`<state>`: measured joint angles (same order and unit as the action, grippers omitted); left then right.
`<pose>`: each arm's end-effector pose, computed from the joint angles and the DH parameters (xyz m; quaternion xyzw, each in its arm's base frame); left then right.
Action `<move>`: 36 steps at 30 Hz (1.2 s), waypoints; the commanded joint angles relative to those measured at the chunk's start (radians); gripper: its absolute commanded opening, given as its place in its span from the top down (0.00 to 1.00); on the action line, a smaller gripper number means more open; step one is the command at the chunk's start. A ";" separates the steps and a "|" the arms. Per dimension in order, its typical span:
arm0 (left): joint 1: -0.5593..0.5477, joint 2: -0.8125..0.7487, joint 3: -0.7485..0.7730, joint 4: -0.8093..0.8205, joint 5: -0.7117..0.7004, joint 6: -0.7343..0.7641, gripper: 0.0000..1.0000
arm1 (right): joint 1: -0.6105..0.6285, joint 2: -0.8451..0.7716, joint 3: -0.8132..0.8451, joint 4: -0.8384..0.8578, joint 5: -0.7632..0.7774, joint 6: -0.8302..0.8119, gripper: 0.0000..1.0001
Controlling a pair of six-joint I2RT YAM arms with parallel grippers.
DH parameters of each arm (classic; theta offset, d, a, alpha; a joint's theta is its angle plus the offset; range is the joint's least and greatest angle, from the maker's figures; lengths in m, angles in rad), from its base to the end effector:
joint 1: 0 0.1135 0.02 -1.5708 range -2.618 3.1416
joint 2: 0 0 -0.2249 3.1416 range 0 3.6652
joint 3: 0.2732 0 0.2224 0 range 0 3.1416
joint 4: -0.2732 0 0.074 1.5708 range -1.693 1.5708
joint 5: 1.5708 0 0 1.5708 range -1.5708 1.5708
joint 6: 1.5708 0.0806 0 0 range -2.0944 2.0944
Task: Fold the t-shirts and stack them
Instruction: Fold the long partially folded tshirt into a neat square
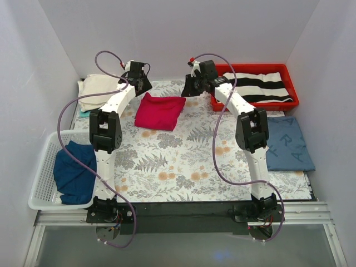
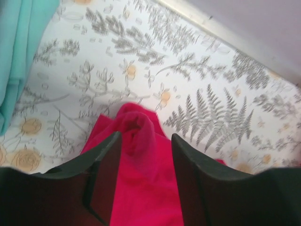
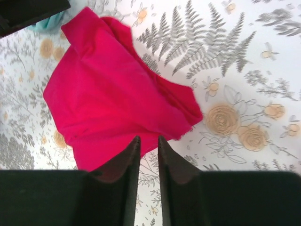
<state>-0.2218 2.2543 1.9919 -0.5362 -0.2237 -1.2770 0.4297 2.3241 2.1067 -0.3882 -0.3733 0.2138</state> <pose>0.4828 -0.0905 0.1810 -0.4998 0.7743 -0.1792 0.3444 0.4591 0.2427 0.2051 -0.1794 0.8561 0.3001 0.3806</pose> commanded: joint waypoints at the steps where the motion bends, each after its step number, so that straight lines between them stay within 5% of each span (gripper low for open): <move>1: 0.019 -0.019 0.128 0.019 -0.005 0.045 0.54 | -0.040 -0.011 0.116 0.018 -0.009 0.024 0.71; 7: 0.021 -0.100 0.108 0.047 0.056 0.050 0.51 | -0.051 -0.077 0.061 0.023 -0.012 0.015 0.68; 19: 0.012 -0.275 -0.350 0.145 0.332 -0.019 0.59 | 0.096 -0.166 -0.126 0.026 -0.104 0.019 0.80; 36: 0.013 -0.177 -0.369 0.156 0.279 -0.082 0.63 | 0.138 -0.029 -0.251 0.071 -0.216 0.038 0.96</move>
<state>-0.2066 2.0701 1.6314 -0.3943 0.0845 -1.3430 0.5705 2.2547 1.8793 -0.3546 -0.5591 0.2630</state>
